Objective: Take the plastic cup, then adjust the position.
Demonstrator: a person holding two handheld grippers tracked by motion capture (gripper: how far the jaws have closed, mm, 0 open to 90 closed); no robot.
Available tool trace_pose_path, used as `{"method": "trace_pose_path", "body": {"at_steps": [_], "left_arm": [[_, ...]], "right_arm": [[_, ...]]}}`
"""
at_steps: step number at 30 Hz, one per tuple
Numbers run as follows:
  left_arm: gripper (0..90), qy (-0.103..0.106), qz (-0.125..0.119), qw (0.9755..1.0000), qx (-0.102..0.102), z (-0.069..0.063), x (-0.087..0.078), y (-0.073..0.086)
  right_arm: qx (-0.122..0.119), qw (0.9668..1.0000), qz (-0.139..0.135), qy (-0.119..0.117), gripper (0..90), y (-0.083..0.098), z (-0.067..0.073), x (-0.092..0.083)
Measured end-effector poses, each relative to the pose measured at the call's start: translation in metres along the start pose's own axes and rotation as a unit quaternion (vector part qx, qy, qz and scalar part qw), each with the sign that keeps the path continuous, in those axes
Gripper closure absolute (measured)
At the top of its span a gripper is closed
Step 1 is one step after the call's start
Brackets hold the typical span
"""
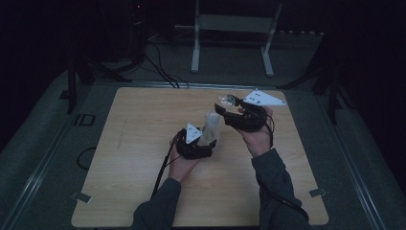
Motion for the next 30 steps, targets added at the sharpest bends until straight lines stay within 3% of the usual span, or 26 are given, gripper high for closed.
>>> {"method": "trace_pose_path", "body": {"at_steps": [17, 30], "left_arm": [[24.9, 0.001, -0.003, 1.0, -0.002, 0.0, -0.011, 0.003], [26.5, 0.002, -0.013, 0.9999, -0.003, 0.0, -0.022, 0.006]], "right_arm": [[0.02, 0.9992, -0.015, 0.031, 40.8, 0.007, -0.013, -0.03], [0.049, 0.9974, -0.011, 0.053, 40.8, 0.037, -0.023, -0.05]]}}
Point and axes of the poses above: each handheld gripper's, and its own axes: x roughly forward along the jaws, y roughly out of its underside, z roughly to its left, the point moved 2 cm from there along x, roughly forward along the jaws, and after that the axes turned 13 degrees about -y, right-handed, at the moved point
